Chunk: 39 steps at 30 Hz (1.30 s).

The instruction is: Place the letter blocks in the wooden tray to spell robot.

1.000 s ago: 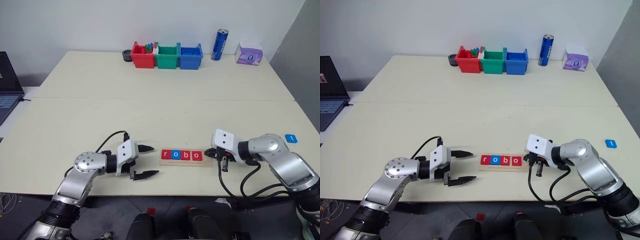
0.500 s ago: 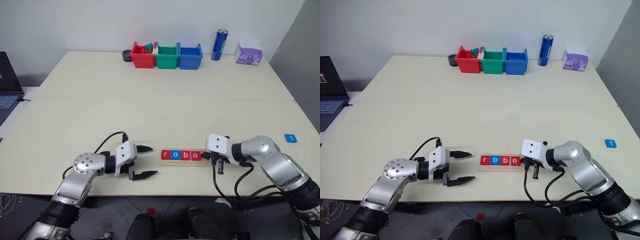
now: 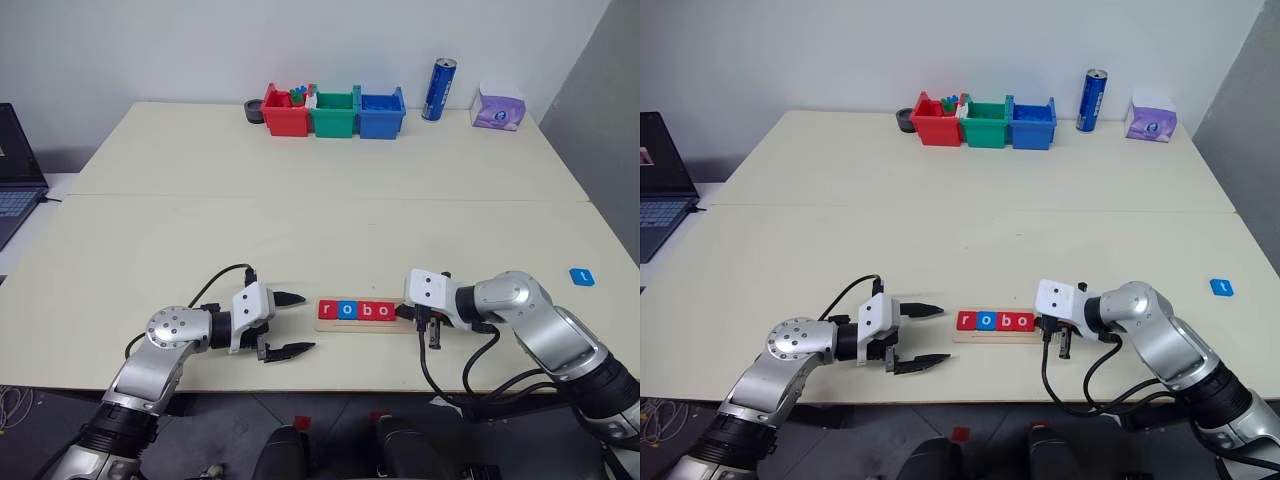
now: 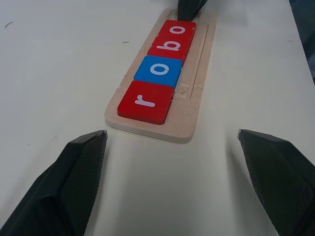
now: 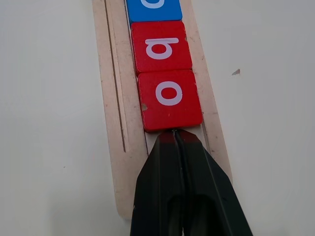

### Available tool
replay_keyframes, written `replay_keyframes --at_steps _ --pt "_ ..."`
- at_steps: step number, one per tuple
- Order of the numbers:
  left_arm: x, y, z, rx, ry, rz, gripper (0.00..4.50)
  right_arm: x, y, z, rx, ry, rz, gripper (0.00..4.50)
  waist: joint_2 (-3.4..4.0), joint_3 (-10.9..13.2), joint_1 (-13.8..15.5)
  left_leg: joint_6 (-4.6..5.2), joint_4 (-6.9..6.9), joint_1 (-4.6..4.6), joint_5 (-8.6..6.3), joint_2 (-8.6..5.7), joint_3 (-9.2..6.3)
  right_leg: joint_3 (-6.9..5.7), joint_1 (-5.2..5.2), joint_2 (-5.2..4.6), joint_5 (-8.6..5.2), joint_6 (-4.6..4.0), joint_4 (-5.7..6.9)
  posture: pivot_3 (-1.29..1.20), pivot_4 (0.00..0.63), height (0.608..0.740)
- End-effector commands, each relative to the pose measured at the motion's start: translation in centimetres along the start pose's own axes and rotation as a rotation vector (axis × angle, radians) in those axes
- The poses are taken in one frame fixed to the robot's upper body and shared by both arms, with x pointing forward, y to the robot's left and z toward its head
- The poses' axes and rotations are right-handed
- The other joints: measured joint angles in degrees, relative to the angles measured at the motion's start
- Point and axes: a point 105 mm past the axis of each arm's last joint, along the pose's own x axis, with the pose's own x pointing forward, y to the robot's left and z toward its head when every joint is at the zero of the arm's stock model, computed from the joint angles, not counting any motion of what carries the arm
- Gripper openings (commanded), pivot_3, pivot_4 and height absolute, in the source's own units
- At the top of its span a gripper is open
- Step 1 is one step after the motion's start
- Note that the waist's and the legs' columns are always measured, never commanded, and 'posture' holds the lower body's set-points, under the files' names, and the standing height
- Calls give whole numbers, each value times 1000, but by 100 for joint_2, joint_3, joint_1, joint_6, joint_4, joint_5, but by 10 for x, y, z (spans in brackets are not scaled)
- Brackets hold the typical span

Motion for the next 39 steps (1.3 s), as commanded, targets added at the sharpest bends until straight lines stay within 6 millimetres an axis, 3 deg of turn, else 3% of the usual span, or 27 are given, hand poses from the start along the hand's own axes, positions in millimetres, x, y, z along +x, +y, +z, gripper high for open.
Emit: replay_keyframes --at_steps 1,3,7,12,15,16,20,24,32,39 --pt "-3 2 12 42 -26 14 4500 -24 -14 4 -5 -26 -75 53 0 0 3 0 0 0 0 0 0 0 0 0 0 0 0 0 150 740" --pt "-3 1 12 40 -28 15 4500 -38 -21 7 43 -67 -141 205 0 0 6 0 0 -1 0 -1 0 0 0 -1 0 0 -1 0 150 740" --pt "0 0 12 34 -34 18 4500 -76 -53 -3 209 -145 -450 1302 -1 -1 13 0 0 -3 0 1 -2 -1 0 -1 0 0 -1 0 150 740" --pt "3 -3 13 29 -43 13 4500 -125 -69 -52 476 -170 -896 3155 -4 -3 28 -1 -1 -7 0 -2 2 0 4 -2 0 0 -1 0 150 740" --pt "5 -2 12 34 -44 1 4500 -152 -65 -93 586 -102 -1112 4284 -1 -4 22 -1 -2 -4 0 -2 4 5 1 -2 0 0 2 0 150 740" --pt "6 -1 12 36 -45 -3 4500 -160 -64 -106 617 -73 -1169 4474 -1 -4 22 -1 -3 -4 0 -4 7 5 1 -2 0 0 1 0 150 740" --pt "8 0 12 43 -48 -14 4500 -181 -63 -141 714 -10 -1291 4474 -1 -4 7 -1 -3 2 0 -5 17 13 2 0 0 1 1 0 150 740" --pt "10 -1 13 46 -48 -29 4500 -183 -67 -171 846 -6 -1325 4474 2 -6 -34 0 -4 9 0 -5 34 21 3 5 -1 2 2 0 150 740" --pt "11 1 13 51 -47 -38 4500 -169 -94 -196 967 -30 -1266 4474 11 -6 -97 1 -6 12 0 -7 47 30 4 9 1 0 1 0 150 740" --pt "8 0 9 48 -41 -27 4500 -169 -96 -212 1055 45 -1294 4474 11 -6 -104 1 -9 8 0 -4 41 28 3 4 1 -1 0 0 150 740"
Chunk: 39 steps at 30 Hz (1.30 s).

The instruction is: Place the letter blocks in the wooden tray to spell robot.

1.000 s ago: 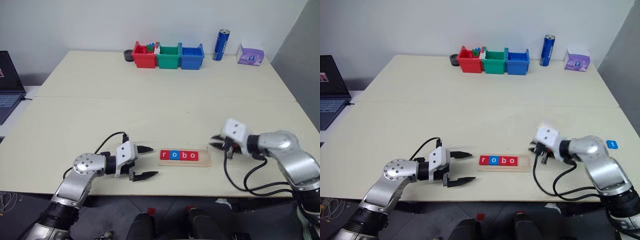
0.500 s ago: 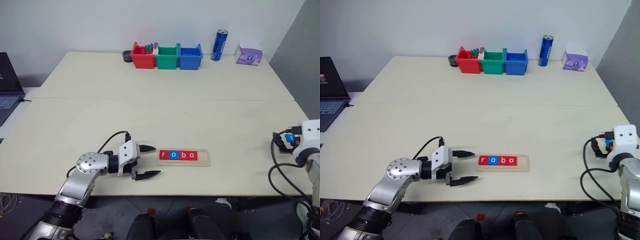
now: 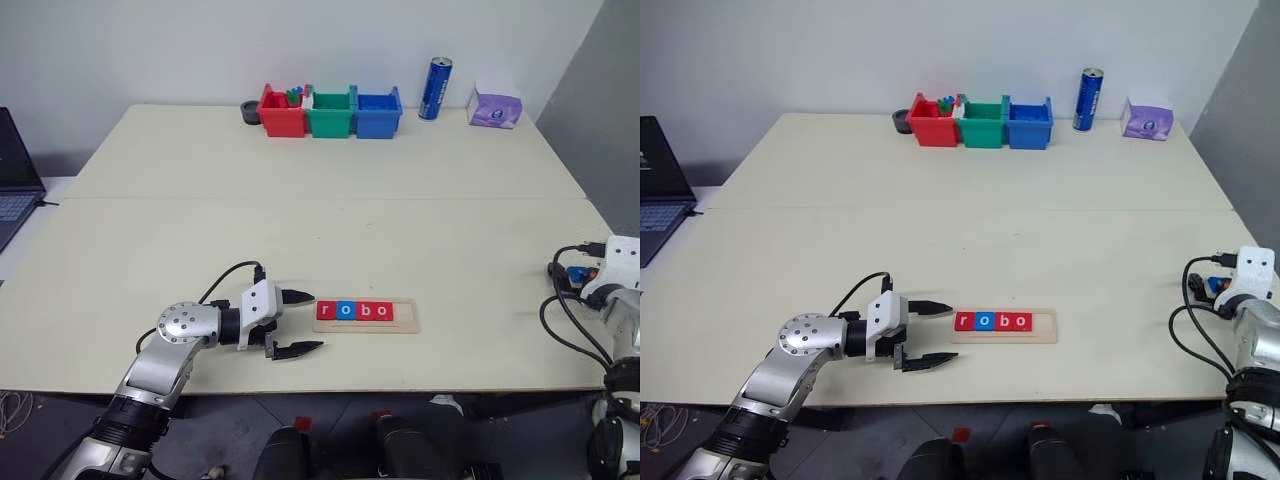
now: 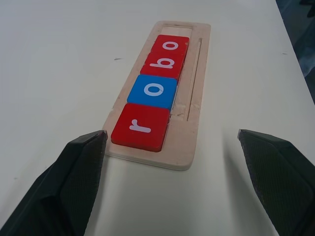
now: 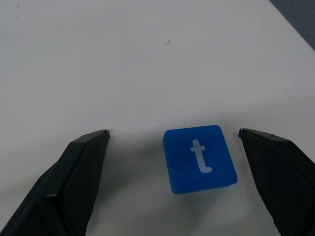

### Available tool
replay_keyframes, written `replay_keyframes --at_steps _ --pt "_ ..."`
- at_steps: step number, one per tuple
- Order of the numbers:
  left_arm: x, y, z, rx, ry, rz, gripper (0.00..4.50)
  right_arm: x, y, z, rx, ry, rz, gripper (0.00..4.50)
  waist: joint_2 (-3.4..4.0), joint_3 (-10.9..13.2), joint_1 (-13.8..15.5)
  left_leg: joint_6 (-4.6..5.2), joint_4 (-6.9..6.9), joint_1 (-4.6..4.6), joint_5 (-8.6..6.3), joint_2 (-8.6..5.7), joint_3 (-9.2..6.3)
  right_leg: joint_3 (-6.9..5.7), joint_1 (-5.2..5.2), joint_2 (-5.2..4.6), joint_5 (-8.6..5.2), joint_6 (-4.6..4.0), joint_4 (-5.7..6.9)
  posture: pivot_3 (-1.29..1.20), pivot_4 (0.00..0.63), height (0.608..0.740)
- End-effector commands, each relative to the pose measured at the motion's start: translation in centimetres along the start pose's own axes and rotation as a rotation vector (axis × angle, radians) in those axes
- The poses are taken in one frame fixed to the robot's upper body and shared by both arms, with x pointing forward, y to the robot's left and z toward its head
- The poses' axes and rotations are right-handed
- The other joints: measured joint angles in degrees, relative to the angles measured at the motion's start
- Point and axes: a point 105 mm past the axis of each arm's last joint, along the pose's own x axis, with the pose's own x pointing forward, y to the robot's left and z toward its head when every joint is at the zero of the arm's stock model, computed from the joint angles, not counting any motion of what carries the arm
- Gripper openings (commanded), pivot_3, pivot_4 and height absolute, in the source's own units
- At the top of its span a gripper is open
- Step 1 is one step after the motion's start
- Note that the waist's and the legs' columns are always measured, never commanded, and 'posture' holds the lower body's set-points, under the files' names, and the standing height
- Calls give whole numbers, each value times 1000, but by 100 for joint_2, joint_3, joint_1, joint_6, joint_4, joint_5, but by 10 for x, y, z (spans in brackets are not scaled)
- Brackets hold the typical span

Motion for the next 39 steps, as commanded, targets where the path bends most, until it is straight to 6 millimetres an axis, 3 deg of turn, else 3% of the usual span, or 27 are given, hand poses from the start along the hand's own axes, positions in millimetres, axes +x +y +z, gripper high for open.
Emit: replay_keyframes --at_steps 1,3,10,13,18,22,25,29,34,39 --pt "-2 0 2 23 -7 9 4500 -2 -11 5 -11 2 -46 4310 0 0 4 0 1 0 0 -1 0 0 0 -2 0 0 0 0 150 740" --pt "-2 0 2 23 -6 10 4500 -2 -12 1 -2 19 -50 3960 -1 0 4 0 2 -1 0 -1 0 0 1 -3 0 0 0 0 150 740" --pt "-1 0 5 29 -8 14 4500 -6 -3 -12 67 70 -21 1471 -2 -1 21 0 3 -1 0 -1 -8 -2 4 -2 0 1 -1 0 150 740" --pt "-2 1 6 32 -6 15 4500 -15 16 -9 47 48 36 1461 -1 -2 22 0 2 -4 0 1 -17 -2 4 -2 0 1 -1 0 150 740" --pt "-4 2 5 32 -1 15 4500 -44 73 -6 22 11 193 1461 4 -4 -9 0 -1 -4 0 9 -30 -2 2 1 -1 1 3 0 150 740" --pt "-6 3 1 30 5 16 4500 -84 136 -20 17 8 324 1461 7 -6 -30 -1 -2 -3 0 13 -41 -5 0 2 -15 23 5 0 150 740" --pt "-7 2 -1 29 7 15 4500 -103 163 -33 28 18 345 1461 8 -7 -31 -1 -3 -3 0 17 -45 -7 -1 2 -16 24 6 0 150 740" --pt "-8 2 -1 30 9 12 4500 -112 176 -43 25 26 327 1461 4 -8 -26 -1 0 -3 0 8 -41 -7 -1 0 -18 26 2 0 150 740" --pt "-8 3 1 36 10 8 4500 -109 175 -50 45 25 266 1461 -6 -14 -24 -1 2 -2 0 6 -40 -7 -1 -3 -18 29 -2 0 150 740" --pt "-8 3 3 41 10 10 4500 -113 183 -26 108 -71 282 3076 -4 -13 -26 -1 0 -1 0 10 -40 -8 -3 -2 -18 29 0 0 150 740"
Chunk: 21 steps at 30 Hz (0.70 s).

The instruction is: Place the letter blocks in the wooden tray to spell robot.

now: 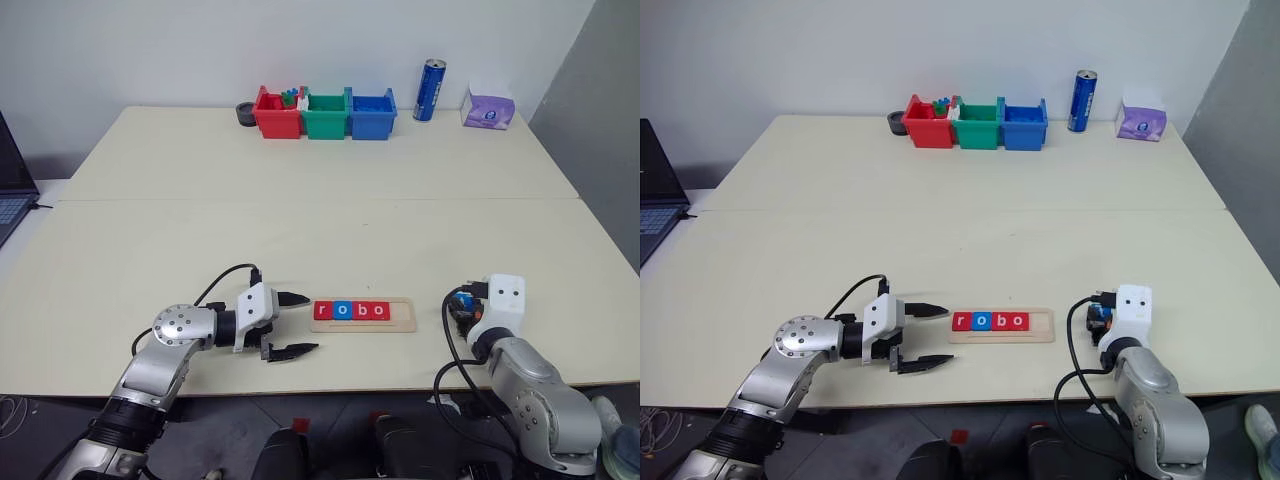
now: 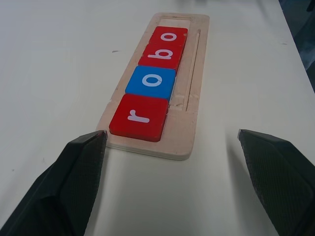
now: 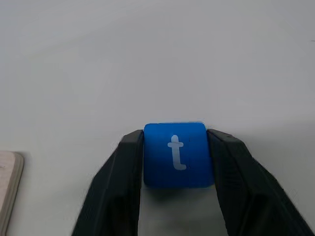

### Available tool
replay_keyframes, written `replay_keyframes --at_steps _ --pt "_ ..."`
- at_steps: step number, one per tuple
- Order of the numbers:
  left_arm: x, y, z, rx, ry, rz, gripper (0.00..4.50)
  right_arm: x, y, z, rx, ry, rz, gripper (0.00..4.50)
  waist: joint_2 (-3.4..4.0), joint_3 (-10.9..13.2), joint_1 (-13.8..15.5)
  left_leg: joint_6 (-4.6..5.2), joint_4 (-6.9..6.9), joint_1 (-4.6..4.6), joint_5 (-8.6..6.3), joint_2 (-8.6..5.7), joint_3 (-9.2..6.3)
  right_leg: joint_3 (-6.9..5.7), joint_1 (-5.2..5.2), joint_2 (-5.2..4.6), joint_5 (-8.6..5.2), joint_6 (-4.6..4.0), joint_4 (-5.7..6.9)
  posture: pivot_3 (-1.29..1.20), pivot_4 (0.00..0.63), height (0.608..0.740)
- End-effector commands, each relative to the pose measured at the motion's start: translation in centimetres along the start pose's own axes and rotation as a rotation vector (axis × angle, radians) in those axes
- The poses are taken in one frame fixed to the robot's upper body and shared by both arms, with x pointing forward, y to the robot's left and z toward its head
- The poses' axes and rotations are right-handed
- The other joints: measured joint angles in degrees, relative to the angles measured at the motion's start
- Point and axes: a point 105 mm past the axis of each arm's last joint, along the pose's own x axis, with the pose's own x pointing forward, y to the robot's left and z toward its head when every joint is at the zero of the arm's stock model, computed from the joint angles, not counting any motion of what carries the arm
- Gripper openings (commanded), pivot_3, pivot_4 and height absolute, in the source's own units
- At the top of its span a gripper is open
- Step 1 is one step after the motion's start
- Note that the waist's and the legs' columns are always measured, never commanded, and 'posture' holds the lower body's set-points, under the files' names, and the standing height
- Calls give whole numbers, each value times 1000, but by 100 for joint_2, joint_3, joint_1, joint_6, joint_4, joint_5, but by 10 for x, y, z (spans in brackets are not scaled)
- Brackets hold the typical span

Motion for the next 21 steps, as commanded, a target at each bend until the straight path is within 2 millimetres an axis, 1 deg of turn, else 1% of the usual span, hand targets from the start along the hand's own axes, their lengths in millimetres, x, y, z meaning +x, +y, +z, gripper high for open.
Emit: replay_keyframes --at_steps 1,4,6,7,10,13,15,18,21 --pt "-3 3 9 45 -12 5 4500 -4 5 26 8 -102 2 3418 2 1 -1 0 0 0 0 0 0 0 0 0 0 0 0 0 150 740" --pt "-4 3 9 44 -12 8 4500 -6 8 54 -19 -183 24 4440 5 4 -4 0 0 -1 0 -3 1 2 -3 0 0 0 0 0 150 740" --pt "-3 3 9 43 -13 9 4500 -4 8 60 -70 -163 80 4478 5 4 -1 0 0 -2 0 -4 3 2 -5 0 0 0 0 0 150 740" --pt "-3 3 9 43 -13 9 4500 -3 8 60 -96 -141 110 4478 4 4 -3 0 1 -2 0 -4 1 0 -4 1 0 0 0 0 150 740" --pt "-2 3 9 42 -15 10 4500 0 -4 53 -214 -39 213 4478 3 5 31 1 -2 -7 0 -9 2 -4 -3 -1 0 -1 -5 0 150 740" --pt "-1 2 10 40 -18 12 4500 -4 -15 52 -306 28 351 4478 4 9 43 1 -2 -13 -1 -11 7 -6 -4 -1 1 -3 -7 0 150 740" --pt "-1 1 10 40 -18 11 4500 -11 -20 50 -405 74 466 4478 3 11 43 2 -2 -13 -1 -11 8 -7 -4 -1 -1 0 -8 0 150 740" --pt "0 2 11 39 -17 11 4500 -16 -28 40 -571 157 597 4478 1 14 43 3 -1 -11 -1 -11 11 -10 -2 0 -1 1 -8 0 150 740" --pt "1 2 13 40 -19 11 4500 -18 -32 33 -662 205 705 4478 -3 16 27 2 0 -6 -1 -10 15 -11 0 4 -1 1 -8 0 150 740"
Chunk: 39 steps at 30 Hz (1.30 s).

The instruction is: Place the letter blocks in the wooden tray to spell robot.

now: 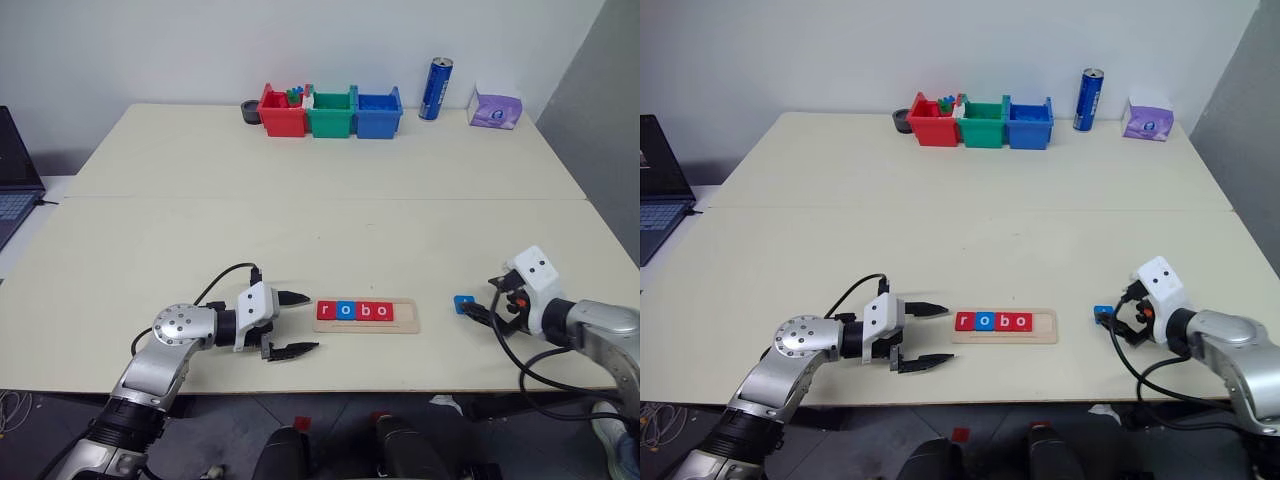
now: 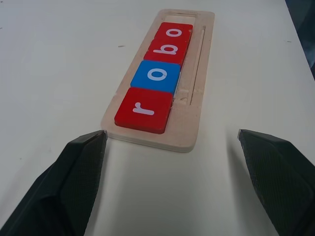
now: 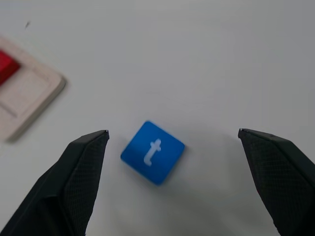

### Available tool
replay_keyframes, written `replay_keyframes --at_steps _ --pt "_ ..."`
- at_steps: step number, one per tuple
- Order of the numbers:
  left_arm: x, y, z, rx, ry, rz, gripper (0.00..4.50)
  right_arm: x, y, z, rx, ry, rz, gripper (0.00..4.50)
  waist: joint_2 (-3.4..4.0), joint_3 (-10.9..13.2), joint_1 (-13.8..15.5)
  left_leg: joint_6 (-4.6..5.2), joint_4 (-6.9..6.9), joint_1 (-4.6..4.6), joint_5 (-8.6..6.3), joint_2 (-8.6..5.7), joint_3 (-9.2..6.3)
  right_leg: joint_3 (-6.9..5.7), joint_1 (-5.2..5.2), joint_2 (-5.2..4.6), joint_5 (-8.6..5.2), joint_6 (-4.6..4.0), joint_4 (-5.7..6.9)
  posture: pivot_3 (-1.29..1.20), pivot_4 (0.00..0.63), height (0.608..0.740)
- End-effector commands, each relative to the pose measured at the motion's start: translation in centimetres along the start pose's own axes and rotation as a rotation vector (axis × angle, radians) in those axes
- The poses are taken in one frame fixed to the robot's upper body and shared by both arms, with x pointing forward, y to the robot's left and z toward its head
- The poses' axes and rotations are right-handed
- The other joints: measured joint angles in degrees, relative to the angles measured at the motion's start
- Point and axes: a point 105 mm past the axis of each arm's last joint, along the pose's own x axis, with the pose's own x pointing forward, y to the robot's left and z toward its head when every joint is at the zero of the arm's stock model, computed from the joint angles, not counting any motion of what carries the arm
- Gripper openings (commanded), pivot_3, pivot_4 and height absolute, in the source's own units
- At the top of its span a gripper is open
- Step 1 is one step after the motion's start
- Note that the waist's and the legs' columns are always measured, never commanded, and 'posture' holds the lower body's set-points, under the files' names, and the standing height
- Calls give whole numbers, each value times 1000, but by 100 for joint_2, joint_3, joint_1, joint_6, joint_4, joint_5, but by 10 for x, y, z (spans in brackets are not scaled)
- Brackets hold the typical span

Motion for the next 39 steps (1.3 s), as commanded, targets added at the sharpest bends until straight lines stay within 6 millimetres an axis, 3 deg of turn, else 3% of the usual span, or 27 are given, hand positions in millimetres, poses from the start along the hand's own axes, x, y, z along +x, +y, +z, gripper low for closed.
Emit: replay_keyframes --at_steps 1,12,16,22,27,32,39 --pt "1 2 12 38 -19 4 4500 1 7 -1 -111 1 144 4478 -2 1 -12 0 1 0 0 0 0 1 0 1 0 0 0 0 150 740" --pt "2 3 19 45 -22 1 4500 19 -14 -2 -281 44 242 4478 -5 5 12 0 4 2 0 1 -1 4 0 -3 2 -2 2 0 150 740" --pt "2 3 20 44 -21 3 4500 21 -14 -5 -270 68 283 3585 -4 5 27 -1 4 1 0 2 -6 2 0 -4 9 -13 3 0 150 740" --pt "-2 1 17 39 -16 4 4500 24 -8 -1 -260 45 307 1459 -4 5 31 -1 4 2 0 2 -7 3 0 -5 9 -13 5 0 150 740" --pt "-11 3 18 18 -34 8 4500 22 8 22 -309 -24 321 1463 -2 6 29 -1 4 3 0 5 -10 4 0 -5 8 -12 7 0 150 740" --pt "-20 9 13 -11 -39 28 4500 28 39 44 -362 -71 354 1463 -1 6 44 -1 4 3 0 5 -17 1 0 -4 6 -8 8 0 150 740" --pt "-24 12 12 -24 -63 22 4500 40 57 48 -405 -34 383 1463 -2 6 94 -1 6 2 0 3 -15 1 -1 -5 6 -8 6 0 150 740"
